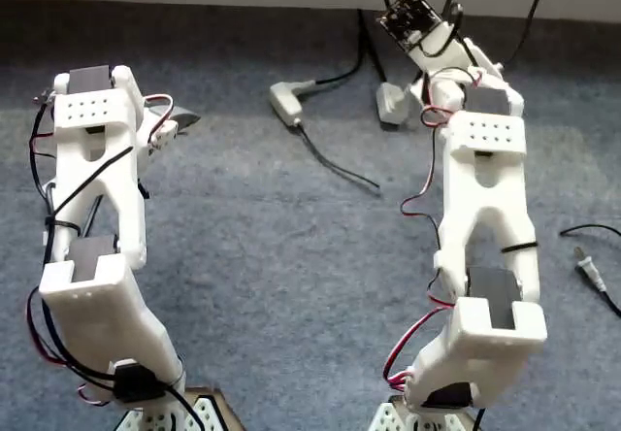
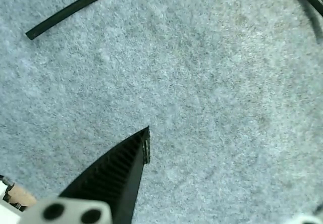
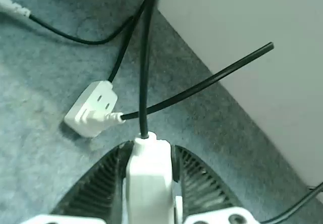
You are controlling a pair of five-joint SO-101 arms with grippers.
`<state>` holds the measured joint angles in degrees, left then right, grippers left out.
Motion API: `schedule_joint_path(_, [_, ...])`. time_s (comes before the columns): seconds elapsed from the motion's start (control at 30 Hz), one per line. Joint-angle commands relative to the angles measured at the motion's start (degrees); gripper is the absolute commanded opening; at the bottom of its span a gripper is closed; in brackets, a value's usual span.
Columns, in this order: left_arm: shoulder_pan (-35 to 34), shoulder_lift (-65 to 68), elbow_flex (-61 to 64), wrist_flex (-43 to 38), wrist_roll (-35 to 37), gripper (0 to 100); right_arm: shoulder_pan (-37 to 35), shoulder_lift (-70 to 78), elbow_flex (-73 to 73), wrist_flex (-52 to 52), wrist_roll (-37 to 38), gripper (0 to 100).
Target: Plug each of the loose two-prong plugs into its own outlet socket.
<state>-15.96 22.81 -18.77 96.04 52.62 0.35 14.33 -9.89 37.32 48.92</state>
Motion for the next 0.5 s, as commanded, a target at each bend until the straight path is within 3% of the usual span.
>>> schedule_joint_path(0.0, [0.4, -0.2, 0.7, -0.5, 0.8, 54, -0.6, 3.2, -1.1, -15.1, 0.9, 0.9])
schedule_joint_path(0.33, [0.5, -0.2, 1.3, -2.2, 0.9, 54, -2.0, 24.5, -1.1, -47.2, 0.9, 1.3])
schedule_joint_path(0.47, [0.5, -0.2, 1.4, -2.6, 0.9, 54, -1.2, 29.1, -0.7, -50.5, 0.9, 5.7])
